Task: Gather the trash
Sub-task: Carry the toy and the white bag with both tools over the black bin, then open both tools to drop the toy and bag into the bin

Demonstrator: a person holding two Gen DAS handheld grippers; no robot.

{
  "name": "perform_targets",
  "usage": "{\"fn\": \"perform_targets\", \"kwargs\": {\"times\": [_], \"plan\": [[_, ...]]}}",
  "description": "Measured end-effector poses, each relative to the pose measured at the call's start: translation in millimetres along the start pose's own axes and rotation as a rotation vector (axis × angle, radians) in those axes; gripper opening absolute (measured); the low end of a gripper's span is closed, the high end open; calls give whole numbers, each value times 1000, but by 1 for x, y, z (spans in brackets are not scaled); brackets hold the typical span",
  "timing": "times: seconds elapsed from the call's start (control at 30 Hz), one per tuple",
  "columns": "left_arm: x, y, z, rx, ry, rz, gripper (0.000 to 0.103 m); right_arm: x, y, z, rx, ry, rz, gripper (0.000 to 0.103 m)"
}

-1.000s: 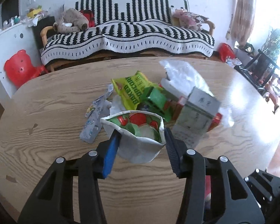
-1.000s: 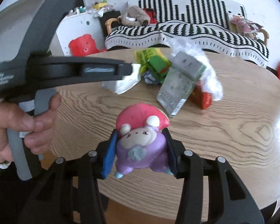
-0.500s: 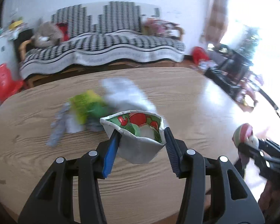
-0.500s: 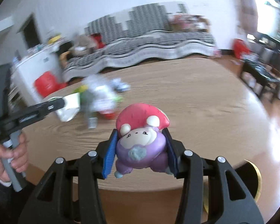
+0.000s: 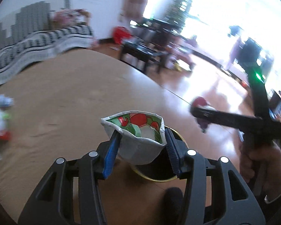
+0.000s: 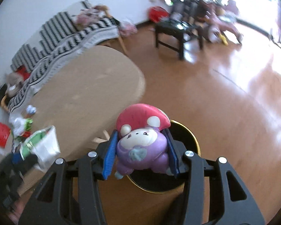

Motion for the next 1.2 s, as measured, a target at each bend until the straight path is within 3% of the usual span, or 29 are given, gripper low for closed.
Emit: {"fn": "perform_targets", "kwargs": {"times": [0.17, 0.47, 0.73, 0.87, 0.97, 1.03, 1.2], "plan": [[49, 49, -11, -90, 64, -92, 48, 48, 1, -8, -41, 105, -31, 49], [74, 108, -16, -184, 93, -92, 48, 57, 11, -7, -87, 162, -9, 50], [77, 102, -20, -181, 82, -82, 49, 49, 10, -3, -79, 156, 7, 51], [78, 103, -22, -172, 87, -78, 52, 46, 9, -3, -75, 153, 13, 59], [79, 100, -23, -170, 83, -75, 62, 45, 5, -1, -57, 160, 23, 71], [80, 98, -21, -162, 81, -71, 69, 43, 3, 0, -45, 154, 24, 71], [81, 96, -22, -159, 82, -71, 72, 38, 2, 1, -34, 149, 27, 73]]}}
Point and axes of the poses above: each gripper's, at about its wrist camera, not at the fingertips, and y roughly the way its jaws point, x to its right, z to its top, the point moved 2 cm from there along y, roughly the way its jaws point, and after that the axes turned 10 degrees about z, right-handed, at the moved point
